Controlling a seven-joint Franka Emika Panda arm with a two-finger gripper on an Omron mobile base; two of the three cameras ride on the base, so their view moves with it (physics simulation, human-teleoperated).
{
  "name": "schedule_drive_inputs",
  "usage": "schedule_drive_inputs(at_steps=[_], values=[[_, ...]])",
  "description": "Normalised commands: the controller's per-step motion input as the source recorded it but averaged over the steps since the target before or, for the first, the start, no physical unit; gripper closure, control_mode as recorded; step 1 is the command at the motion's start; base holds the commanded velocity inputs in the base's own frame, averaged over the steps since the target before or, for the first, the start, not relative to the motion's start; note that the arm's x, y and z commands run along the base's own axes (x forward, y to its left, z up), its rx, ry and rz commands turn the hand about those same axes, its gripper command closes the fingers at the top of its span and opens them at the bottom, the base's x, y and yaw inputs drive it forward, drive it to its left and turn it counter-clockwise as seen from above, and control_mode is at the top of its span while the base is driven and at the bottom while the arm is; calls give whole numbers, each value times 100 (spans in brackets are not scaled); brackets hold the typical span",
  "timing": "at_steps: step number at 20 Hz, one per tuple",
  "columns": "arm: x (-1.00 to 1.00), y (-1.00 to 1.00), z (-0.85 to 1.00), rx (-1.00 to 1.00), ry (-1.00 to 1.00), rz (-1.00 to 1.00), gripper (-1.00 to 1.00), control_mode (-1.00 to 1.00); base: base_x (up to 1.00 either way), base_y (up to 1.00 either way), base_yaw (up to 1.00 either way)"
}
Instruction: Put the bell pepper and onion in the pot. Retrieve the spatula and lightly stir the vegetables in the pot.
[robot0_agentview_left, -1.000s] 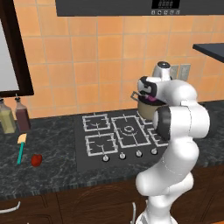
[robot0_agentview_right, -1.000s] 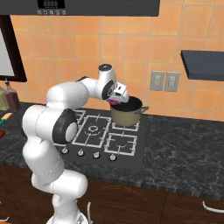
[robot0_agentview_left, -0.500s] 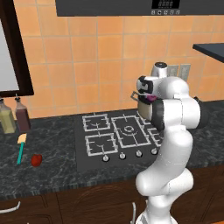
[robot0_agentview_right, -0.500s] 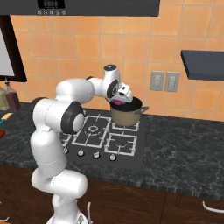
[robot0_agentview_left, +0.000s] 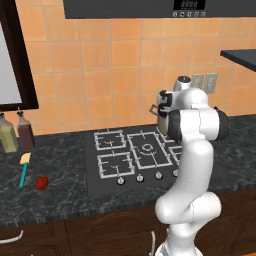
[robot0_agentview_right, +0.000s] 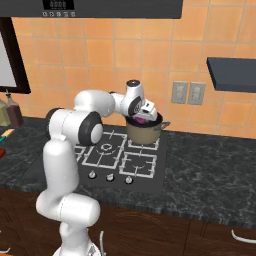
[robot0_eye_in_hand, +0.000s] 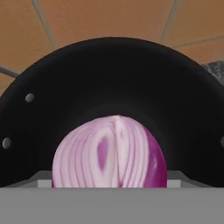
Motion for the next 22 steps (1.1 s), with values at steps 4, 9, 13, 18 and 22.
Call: schedule_drive_inputs(at_steps=[4,9,13,18,22], values=[[31,-9,-34,0,1,0,100,-100,0,0,0],[13,0,-14,0,3,0,100,-100,0,0,0],[2,0,-6,0,1,0,-100,-100,0,0,0],[0,0,0,0,0,0,-100,-100,0,0,0],[1,1,4,1,-3,0,-100,-100,0,0,0]])
